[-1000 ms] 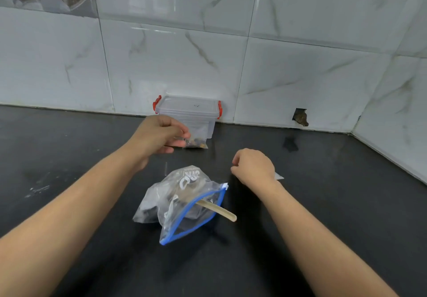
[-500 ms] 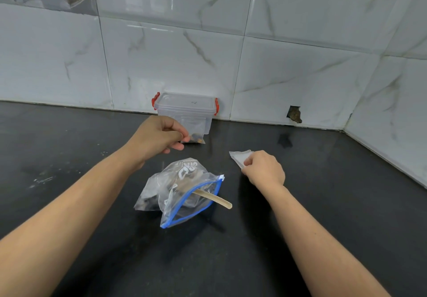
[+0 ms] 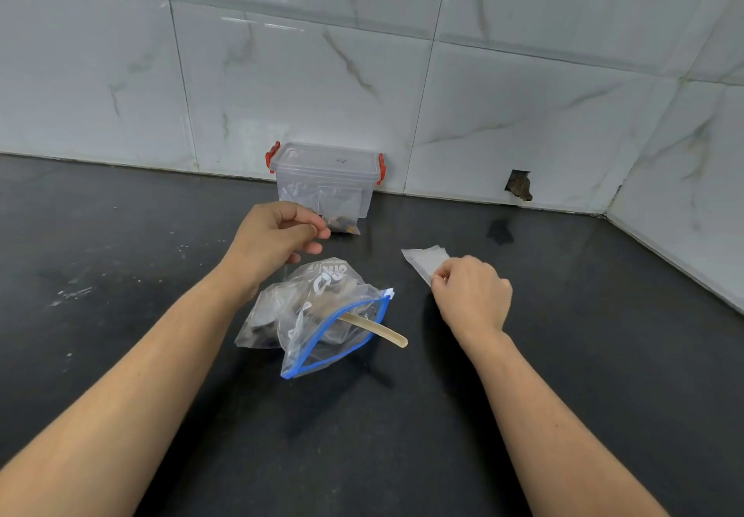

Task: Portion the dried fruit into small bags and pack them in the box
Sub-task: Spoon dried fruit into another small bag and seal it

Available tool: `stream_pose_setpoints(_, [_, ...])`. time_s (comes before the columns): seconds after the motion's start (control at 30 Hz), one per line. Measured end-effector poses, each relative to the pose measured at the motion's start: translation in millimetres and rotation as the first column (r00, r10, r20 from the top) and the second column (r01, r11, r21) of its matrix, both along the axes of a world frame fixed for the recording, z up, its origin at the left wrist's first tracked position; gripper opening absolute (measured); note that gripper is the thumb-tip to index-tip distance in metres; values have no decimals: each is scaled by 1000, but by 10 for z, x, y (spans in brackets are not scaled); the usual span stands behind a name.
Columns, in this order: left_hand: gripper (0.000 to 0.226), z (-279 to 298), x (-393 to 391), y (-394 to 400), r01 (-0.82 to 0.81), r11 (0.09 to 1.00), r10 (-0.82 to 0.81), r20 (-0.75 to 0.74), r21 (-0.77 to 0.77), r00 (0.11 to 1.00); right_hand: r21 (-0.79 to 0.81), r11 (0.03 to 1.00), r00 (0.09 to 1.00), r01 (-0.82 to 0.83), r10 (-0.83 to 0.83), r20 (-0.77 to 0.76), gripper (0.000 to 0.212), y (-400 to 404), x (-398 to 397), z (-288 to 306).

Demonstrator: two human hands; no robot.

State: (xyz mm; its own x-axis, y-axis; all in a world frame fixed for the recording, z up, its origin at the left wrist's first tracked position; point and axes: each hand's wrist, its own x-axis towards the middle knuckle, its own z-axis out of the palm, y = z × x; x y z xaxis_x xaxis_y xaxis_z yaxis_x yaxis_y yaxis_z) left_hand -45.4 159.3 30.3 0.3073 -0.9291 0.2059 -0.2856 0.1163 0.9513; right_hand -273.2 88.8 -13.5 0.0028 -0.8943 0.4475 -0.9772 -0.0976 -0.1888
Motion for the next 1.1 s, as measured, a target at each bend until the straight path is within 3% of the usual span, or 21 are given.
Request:
stream_pose_setpoints(0.13, [17, -26, -40, 58, -5, 998, 4, -13, -59, 1000, -262, 954, 985, -145, 164, 50, 21, 149, 6, 134])
stream_pose_setpoints(0.23, [15, -17, -82, 97, 0, 996, -4, -48, -90, 999, -496, 800, 936, -338, 342, -86, 12, 272, 89, 170])
stream_pose_setpoints(0.3, [22, 21, -102, 133, 15, 994, -21, -57, -105, 998, -622, 666, 908, -411, 357, -218, 11, 338, 185, 184])
stream_pose_setpoints(0.37, [23, 63, -121, 176, 33, 988, -37, -25, -151, 999, -699, 560, 890, -445, 367, -272, 17, 422, 282, 199])
stream_pose_setpoints(0.47, [20, 133, -156, 246, 77, 973, -67, 53, -217, 996, -718, 491, 859, -493, 406, -312, 18, 509, 367, 165])
stream_pose_setpoints(0.57, [44, 167, -134, 304, 131, 962, -119, 66, -240, 991, -705, 495, 847, -509, 435, -306, 15, 521, 383, 162])
stream_pose_setpoints(0.67, [64, 172, -83, 377, 223, 945, -229, 1, -240, 973, -672, 578, 866, -463, 458, -203, 13, 528, 377, 157])
stream_pose_setpoints(0.8, [34, 189, -98, 373, 259, 942, -273, -38, -212, 961, -542, 723, 861, -429, 509, -2, 14, 541, 371, 181])
stream_pose_setpoints(0.93, [18, 150, -183, 304, 143, 969, -154, -42, -200, 987, -441, 761, 820, -476, 566, 90, 18, 577, 367, 208])
stream_pose_setpoints(1.1, [16, 85, -238, 274, 73, 967, -77, -8, -243, 997, -378, 777, 754, -503, 608, 247, 34, 631, 499, 313])
